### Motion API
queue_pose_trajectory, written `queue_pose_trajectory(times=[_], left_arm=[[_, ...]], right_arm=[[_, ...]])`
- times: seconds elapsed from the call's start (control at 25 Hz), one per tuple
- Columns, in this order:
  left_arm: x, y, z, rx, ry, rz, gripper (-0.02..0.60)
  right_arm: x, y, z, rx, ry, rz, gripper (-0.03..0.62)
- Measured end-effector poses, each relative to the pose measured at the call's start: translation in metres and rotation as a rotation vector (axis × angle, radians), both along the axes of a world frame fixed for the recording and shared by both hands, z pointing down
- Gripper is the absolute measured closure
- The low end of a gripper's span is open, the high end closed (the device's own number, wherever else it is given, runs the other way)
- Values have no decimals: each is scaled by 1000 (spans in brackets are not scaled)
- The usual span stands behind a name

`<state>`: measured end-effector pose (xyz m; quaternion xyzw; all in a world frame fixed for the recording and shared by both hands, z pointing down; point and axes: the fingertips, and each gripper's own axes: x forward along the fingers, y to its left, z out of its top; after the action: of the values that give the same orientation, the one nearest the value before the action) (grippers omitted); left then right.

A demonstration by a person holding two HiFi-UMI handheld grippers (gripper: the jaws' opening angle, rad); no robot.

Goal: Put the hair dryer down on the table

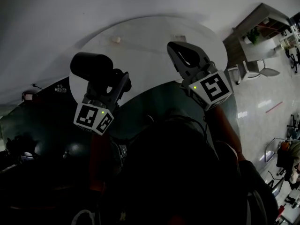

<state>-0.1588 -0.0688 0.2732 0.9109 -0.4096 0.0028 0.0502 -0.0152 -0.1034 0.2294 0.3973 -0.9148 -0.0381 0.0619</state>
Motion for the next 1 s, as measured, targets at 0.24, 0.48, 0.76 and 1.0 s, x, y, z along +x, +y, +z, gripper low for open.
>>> queue_pose_trajectory(times=[0.24, 0.48, 0.76, 1.0], left_arm=[[5, -17, 5, -19, -4, -9, 345], [12, -35, 8, -34, -21, -58, 345], [23, -59, 4, -40, -27, -136, 345], [35, -72, 6, -49, -53, -193, 345]], right_arm=[[8, -21, 4, -22, 6, 13, 585], [9, -48, 3, -3, -30, -64, 585], [23, -83, 6, -12, -26, -128, 585], [31, -105, 6, -15, -66, -182, 585]])
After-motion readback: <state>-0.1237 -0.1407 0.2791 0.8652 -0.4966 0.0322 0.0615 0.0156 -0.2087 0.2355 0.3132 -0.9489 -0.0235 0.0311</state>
